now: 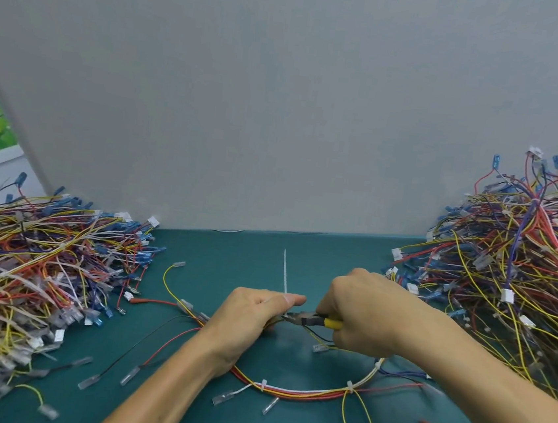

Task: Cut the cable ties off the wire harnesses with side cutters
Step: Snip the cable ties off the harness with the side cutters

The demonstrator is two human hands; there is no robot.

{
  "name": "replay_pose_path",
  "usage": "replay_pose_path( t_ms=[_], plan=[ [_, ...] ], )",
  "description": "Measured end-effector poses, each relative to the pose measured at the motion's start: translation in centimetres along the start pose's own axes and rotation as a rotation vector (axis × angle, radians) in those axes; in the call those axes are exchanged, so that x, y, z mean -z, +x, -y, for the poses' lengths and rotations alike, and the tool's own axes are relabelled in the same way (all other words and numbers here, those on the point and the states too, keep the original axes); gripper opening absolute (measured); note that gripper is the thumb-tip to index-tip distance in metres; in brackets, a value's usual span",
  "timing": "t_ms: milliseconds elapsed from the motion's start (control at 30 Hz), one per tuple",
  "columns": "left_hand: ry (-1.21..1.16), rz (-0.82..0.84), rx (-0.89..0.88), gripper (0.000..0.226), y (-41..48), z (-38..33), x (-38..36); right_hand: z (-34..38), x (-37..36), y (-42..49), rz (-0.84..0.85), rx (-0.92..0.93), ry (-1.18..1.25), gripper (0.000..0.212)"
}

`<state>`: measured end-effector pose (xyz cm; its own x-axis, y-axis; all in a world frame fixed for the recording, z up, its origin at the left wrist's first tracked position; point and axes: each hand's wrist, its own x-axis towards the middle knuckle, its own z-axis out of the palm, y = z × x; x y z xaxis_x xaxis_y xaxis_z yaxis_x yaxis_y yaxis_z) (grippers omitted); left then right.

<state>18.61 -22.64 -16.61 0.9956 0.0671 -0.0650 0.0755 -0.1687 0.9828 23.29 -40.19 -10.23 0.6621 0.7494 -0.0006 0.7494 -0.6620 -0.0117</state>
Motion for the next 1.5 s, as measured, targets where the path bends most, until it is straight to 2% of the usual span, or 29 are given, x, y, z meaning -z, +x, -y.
replay_pose_path(
  t_ms=[167, 467, 667, 800, 833, 900, 967, 1000, 1033, 1100, 1133, 1167, 1233, 1267, 1300, 1367, 1400, 1433, 1467, 1500],
  plan=[
    [0.000, 0.003, 0.002, 0.021, -0.1, -0.1, -0.1, -0.2, 0.0, 0.0, 0.015, -0.014, 0.020, 0.025],
    [-0.004, -0.013, -0.004, 0.021, -0.2, -0.3, -0.2, 0.1, 0.1, 0.0, 0.004, -0.017, -0.054, 0.027],
    [0.004, -0.011, 0.006, 0.021, -0.1, -0.3, -0.2, 0.7, -0.3, -0.3, -0.008, -0.026, -0.085, 0.009],
    [0.041, -0.059, 0.013, 0.021, -0.1, -0.4, -0.5, 1.5, -1.0, -0.8, 0.012, -0.099, -0.080, 0.019],
    [0.127, -0.119, -0.019, 0.023, -0.2, -0.8, -0.4, 1.5, -1.0, -0.9, 0.020, -0.131, -0.074, 0.019],
    [0.445, -0.229, -0.149, 0.028, -1.4, -2.4, -0.1, 1.4, -1.0, -1.5, 0.014, -0.203, -0.045, 0.015],
    [0.727, -0.200, -0.286, 0.035, -4.0, -3.9, -0.1, 1.2, -1.1, -2.3, 0.000, -0.288, -0.007, 0.008],
    [0.866, -0.149, -0.294, 0.035, -5.6, -4.2, -0.2, 1.1, -1.2, -2.8, -0.001, -0.333, 0.013, 0.010],
    [1.033, -0.061, -0.249, 0.032, -7.0, -4.3, -0.5, 1.0, -1.4, -3.1, 0.004, -0.377, 0.033, 0.014],
    [1.214, 0.122, -0.020, 0.023, -8.4, -3.6, -1.4, 0.9, -2.0, -3.5, 0.016, -0.454, 0.059, 0.021],
    [1.081, 0.025, 0.021, 0.026, -8.9, -2.7, -1.4, 0.9, -2.3, -3.4, 0.022, -0.492, 0.062, 0.026],
    [0.820, -0.008, 0.134, 0.038, -9.4, -2.3, -1.8, 0.9, -2.6, -3.3, 0.026, -0.522, 0.053, 0.030],
    [0.374, -0.512, 0.149, 0.048, -9.3, -3.0, -2.3, 0.8, -3.1, -3.0, 0.036, -0.569, 0.018, 0.031],
    [0.261, -0.562, 0.180, 0.048, -9.0, -3.4, -2.3, 0.8, -3.3, -2.8, 0.038, -0.596, 0.012, 0.031],
    [0.405, -0.408, 0.136, 0.048, -8.6, -3.6, -2.0, 0.7, -3.4, -2.7, 0.042, -0.623, 0.013, 0.030],
    [0.917, 0.033, 0.002, 0.040, -10.9, -2.1, -0.8, 0.5, -3.4, -2.5, 0.044, -0.663, 0.019, 0.031],
    [1.138, 0.139, -0.030, 0.033, -10.8, -2.1, 0.0, 0.4, -3.4, -2.4, 0.041, -0.678, 0.018, 0.032],
    [1.302, 0.116, -0.066, 0.031, -10.2, -3.1, 0.7, 0.3, -3.4, -2.3, 0.033, -0.691, 0.015, 0.033],
    [1.317, 0.040, -0.073, 0.037, -9.7, -4.1, 1.6, 0.2, -3.3, -2.2, 0.022, -0.703, 0.011, 0.034],
    [1.264, -0.107, -0.026, 0.038, -9.1, -5.1, 2.3, 0.0, -3.2, -2.2, 0.011, -0.715, 0.007, 0.035]
  ],
)
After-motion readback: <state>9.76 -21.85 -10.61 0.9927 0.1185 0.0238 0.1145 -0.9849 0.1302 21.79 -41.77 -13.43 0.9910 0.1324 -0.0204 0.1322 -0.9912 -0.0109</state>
